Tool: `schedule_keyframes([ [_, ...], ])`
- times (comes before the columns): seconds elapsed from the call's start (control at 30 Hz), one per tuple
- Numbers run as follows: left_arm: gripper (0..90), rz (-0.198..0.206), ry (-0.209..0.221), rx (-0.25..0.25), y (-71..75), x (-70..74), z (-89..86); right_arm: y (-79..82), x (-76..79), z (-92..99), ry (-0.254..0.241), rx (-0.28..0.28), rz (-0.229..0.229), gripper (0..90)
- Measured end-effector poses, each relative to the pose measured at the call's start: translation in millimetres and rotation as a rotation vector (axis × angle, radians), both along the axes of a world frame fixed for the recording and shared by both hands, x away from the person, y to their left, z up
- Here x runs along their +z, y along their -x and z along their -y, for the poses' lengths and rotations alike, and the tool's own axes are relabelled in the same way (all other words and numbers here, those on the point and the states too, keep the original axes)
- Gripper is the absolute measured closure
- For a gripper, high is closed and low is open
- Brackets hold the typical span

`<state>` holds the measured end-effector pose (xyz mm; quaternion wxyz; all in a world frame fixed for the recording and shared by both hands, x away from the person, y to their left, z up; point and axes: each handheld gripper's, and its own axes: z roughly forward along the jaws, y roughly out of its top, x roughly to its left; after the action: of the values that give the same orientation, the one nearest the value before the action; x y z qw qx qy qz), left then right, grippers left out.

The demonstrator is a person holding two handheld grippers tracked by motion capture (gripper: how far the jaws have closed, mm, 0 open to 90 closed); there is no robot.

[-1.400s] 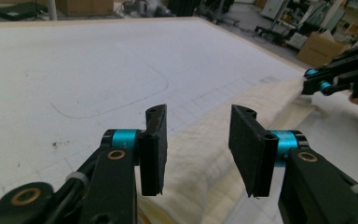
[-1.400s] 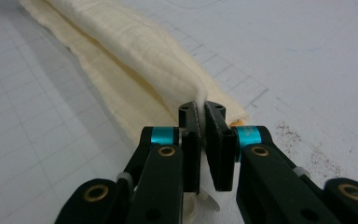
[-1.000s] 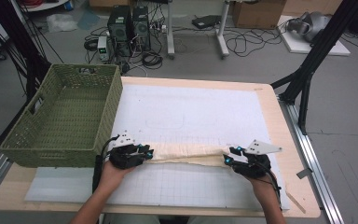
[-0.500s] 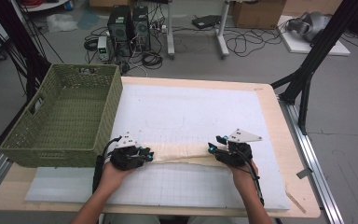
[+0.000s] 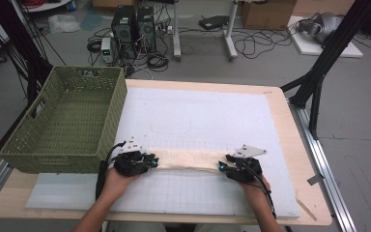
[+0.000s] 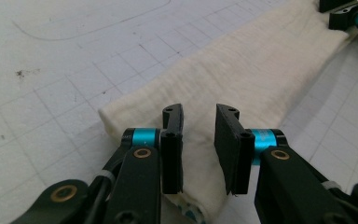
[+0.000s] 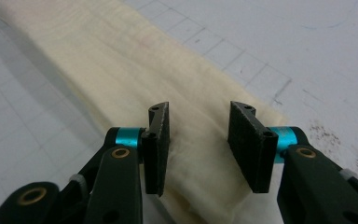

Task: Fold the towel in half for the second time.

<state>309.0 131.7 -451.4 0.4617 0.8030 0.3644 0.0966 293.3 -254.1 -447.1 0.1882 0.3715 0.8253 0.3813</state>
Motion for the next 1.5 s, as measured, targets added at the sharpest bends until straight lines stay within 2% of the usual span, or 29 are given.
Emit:
schedule_keyframes([
  [0.13,73.2,0.004,-0.015,0.005,1.0,0.0,0.9,4.0,-0.7,7.1,0.008,-0.002,0.007,58.3],
  [0.37,75.1,0.003,-0.022,0.011,0.9,-0.4,1.5,8.0,-2.2,21.2,-0.009,0.006,0.005,54.7],
  [0.47,77.0,0.006,-0.035,0.017,1.4,-0.3,1.8,8.1,-3.7,28.5,-0.038,0.001,-0.015,54.1],
  [0.53,78.1,0.004,-0.043,0.017,1.5,-0.1,0.8,8.8,-3.7,28.8,-0.037,0.002,-0.02,55.1],
  [0.67,77.3,-0.009,-0.023,0.042,2.2,3.1,0.0,10.4,-2.8,28.5,-0.029,-0.001,-0.016,53.8],
  [0.7,73.7,0.005,-0.008,0.049,2.7,5.2,-0.3,11.0,-1.8,27.7,-0.022,0.0,-0.014,51.8],
  [0.8,67.4,0.105,0.059,0.065,3.5,15.2,-4.5,11.8,0.5,26.3,-0.009,0.001,-0.008,45.7],
  [0.87,66.8,0.127,0.073,0.076,2.1,17.6,-6.7,11.8,3.0,28.0,-0.022,0.006,0.003,44.3],
  [0.93,70.7,0.087,0.052,0.07,0.5,14.0,-7.0,13.4,8.5,29.4,-0.039,-0.002,0.029,45.6],
  [1.03,74.8,0.058,0.016,0.05,-0.3,6.7,-4.2,17.1,19.0,28.8,-0.048,0.003,0.087,52.3],
  [1.1,75.2,0.03,-0.018,0.042,-0.7,3.7,-1.7,18.0,20.9,26.9,-0.062,0.022,0.094,61.6],
  [1.13,75.2,0.025,-0.035,0.04,-0.6,2.7,-1.5,17.5,19.3,25.0,-0.047,0.042,0.089,65.4],
  [1.17,75.2,0.024,-0.038,0.042,-0.4,2.4,-1.4,16.6,14.8,21.9,-0.032,0.055,0.057,69.6],
  [1.27,75.8,0.032,-0.053,0.047,0.5,1.9,-1.6,12.4,3.8,21.2,0.012,0.069,0.015,74.2],
  [1.33,77.1,0.039,-0.068,0.045,1.2,1.7,-1.6,10.0,1.0,27.0,-0.01,0.061,-0.002,74.7],
  [1.43,80.3,0.042,-0.092,0.048,1.9,2.6,-1.7,10.4,0.9,32.2,-0.014,0.053,-0.004,74.9],
  [1.5,81.0,0.042,-0.09,0.049,2.4,2.6,-1.9,11.4,1.4,35.5,-0.018,0.041,-0.013,75.0],
])
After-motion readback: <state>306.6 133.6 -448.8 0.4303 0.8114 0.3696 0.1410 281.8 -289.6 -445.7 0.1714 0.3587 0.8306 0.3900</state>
